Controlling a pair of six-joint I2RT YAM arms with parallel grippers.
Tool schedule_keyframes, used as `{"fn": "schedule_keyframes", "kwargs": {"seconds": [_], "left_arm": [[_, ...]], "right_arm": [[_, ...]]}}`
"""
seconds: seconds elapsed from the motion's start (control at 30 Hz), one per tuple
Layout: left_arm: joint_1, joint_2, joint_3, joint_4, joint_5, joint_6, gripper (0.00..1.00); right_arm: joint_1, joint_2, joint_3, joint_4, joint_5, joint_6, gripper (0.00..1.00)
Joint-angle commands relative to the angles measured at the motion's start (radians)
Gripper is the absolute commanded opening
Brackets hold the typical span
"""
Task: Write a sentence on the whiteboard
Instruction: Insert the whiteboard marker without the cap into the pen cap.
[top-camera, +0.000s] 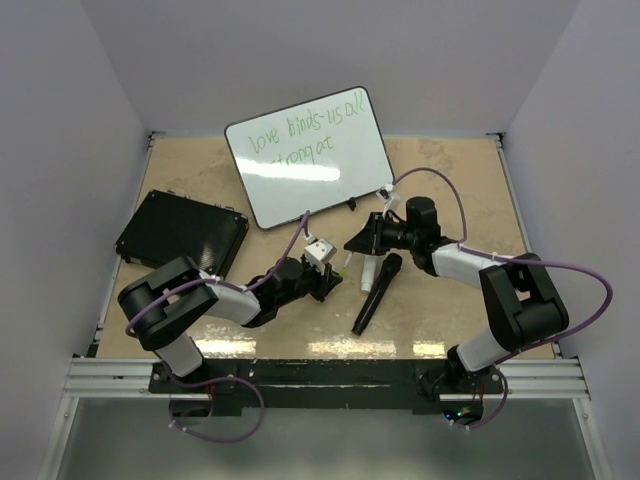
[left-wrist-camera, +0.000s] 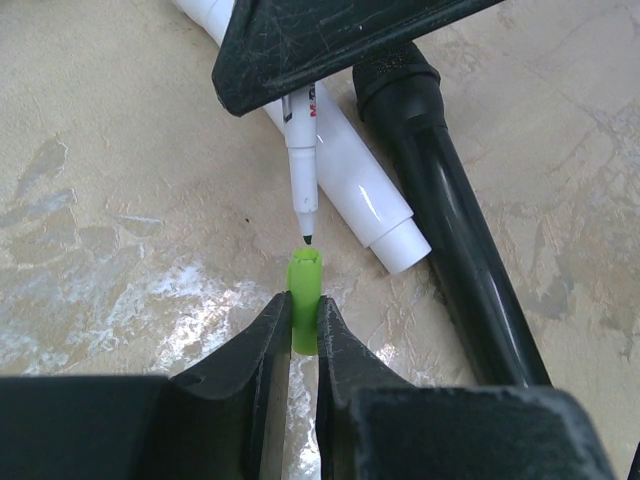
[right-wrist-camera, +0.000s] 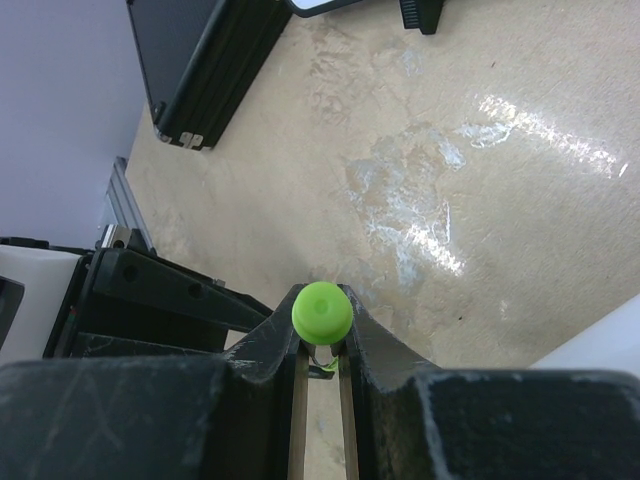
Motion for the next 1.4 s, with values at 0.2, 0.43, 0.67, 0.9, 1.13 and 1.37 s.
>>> {"fn": "schedule_keyframes", "kwargs": {"seconds": [0.2,0.43,0.67,0.9,1.13,1.37], "left_arm": [[0.005,-0.026,0.035,0.038,-0.012,-0.009,0.0],[0.005,-0.025,0.045,0.036,-0.014,-0.007,0.0],[0.005,-0.023,0.061,0.027,-0.012,-0.006,0.0],[0.005,-0.011,0.12,0.007,-0.057,0.007,0.0],[0.016,-0.014,0.183,-0.016,-0.106,0.039,0.0],[0.048,-0.016,0.243,-0.014,-0.111,0.074,0.0]], "right_arm": [[-0.004,0.006,0.036,0.004,-0.018,-0.015,0.0],[-0.003,0.012,0.035,0.01,-0.027,-0.009,0.0],[0.011,0.015,0.035,0.008,-0.03,-0.011,0.0],[0.023,0.029,0.038,0.008,-0.036,-0.011,0.0],[0.039,0.039,0.039,0.005,-0.045,-0.02,0.0],[0.062,0.058,0.043,0.002,-0.059,-0.023,0.0]]}}
